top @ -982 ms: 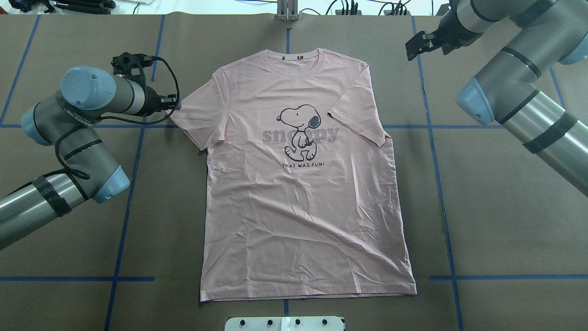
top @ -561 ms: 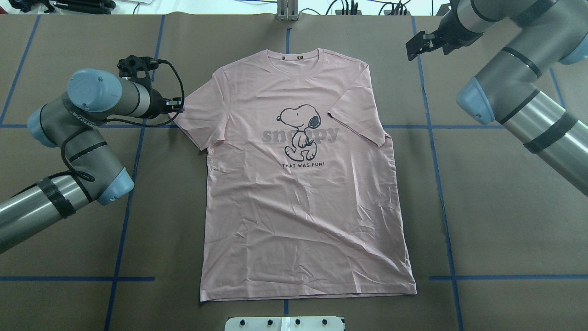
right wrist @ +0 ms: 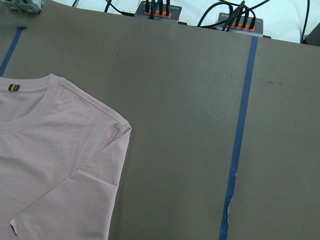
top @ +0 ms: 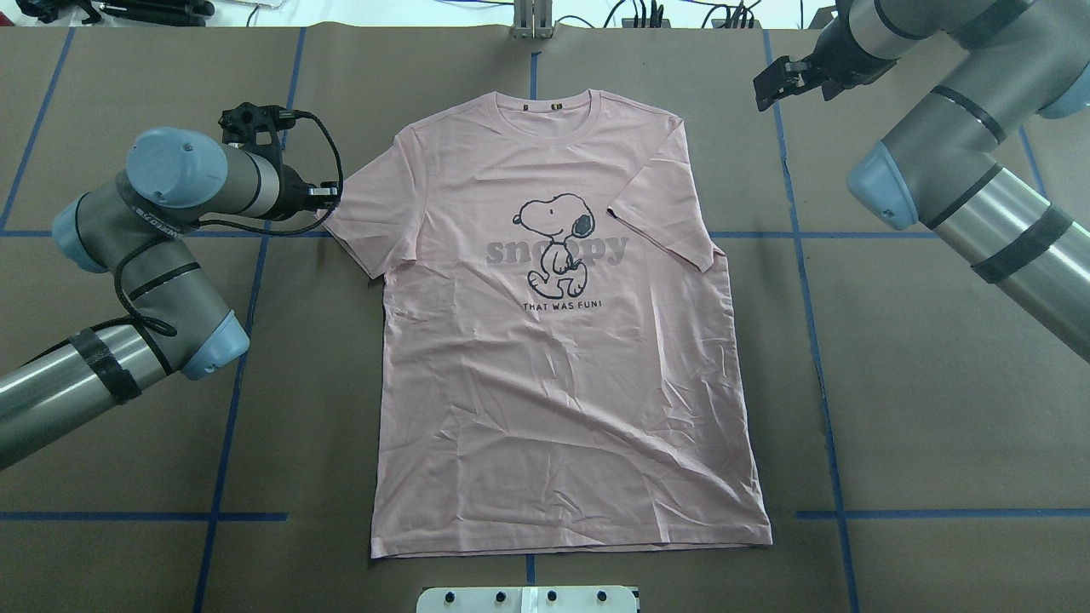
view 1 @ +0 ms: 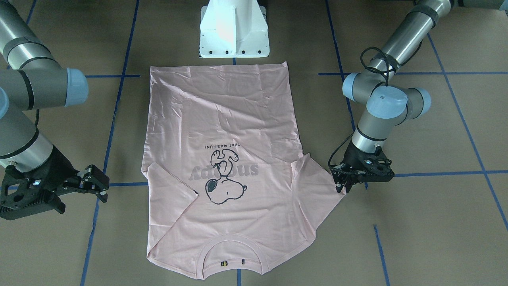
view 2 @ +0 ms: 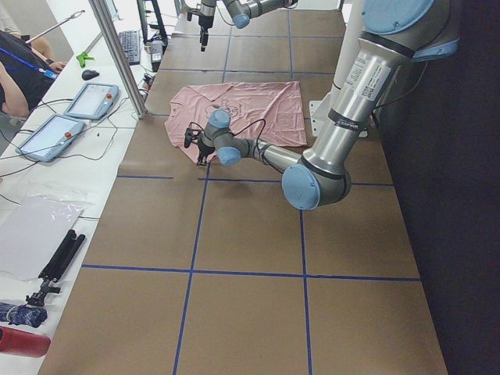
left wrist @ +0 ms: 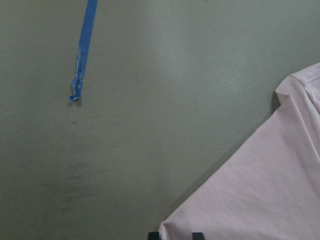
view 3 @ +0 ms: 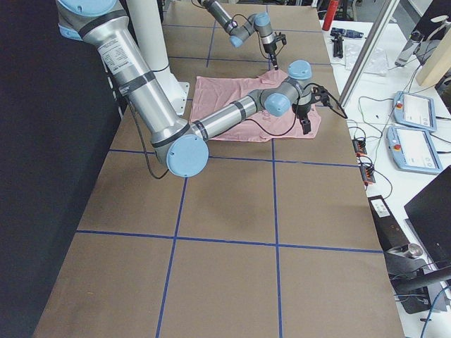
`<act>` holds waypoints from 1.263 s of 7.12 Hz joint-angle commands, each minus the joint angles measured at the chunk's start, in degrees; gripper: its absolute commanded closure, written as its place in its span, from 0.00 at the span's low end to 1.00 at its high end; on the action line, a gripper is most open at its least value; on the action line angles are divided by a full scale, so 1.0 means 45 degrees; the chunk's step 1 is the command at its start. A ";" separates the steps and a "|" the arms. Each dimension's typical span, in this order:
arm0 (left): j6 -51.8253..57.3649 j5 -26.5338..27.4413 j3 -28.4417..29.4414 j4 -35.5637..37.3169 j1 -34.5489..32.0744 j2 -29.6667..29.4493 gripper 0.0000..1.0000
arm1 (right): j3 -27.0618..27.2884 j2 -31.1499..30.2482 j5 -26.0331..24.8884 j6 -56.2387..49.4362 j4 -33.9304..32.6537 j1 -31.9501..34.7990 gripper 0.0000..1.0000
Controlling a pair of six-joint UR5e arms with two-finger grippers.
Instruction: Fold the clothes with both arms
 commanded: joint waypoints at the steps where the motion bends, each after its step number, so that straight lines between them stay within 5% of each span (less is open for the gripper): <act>1: 0.0182 0.0002 -0.0009 0.0001 0.0001 0.0028 0.66 | 0.0000 0.0000 0.0000 0.0000 0.0000 0.0001 0.00; 6: 0.0183 0.0021 -0.0009 0.0021 0.0001 0.0087 0.68 | 0.0000 -0.0020 0.0000 0.0020 0.0000 0.0001 0.00; 8: 0.0183 0.0021 -0.0009 0.0021 0.0001 0.0087 1.00 | 0.0019 -0.0020 0.0000 0.0039 0.0000 0.0001 0.00; 9: 0.0183 0.0041 -0.0028 0.0040 0.0001 0.0087 1.00 | 0.0039 -0.0039 0.0000 0.0078 0.0019 0.0001 0.00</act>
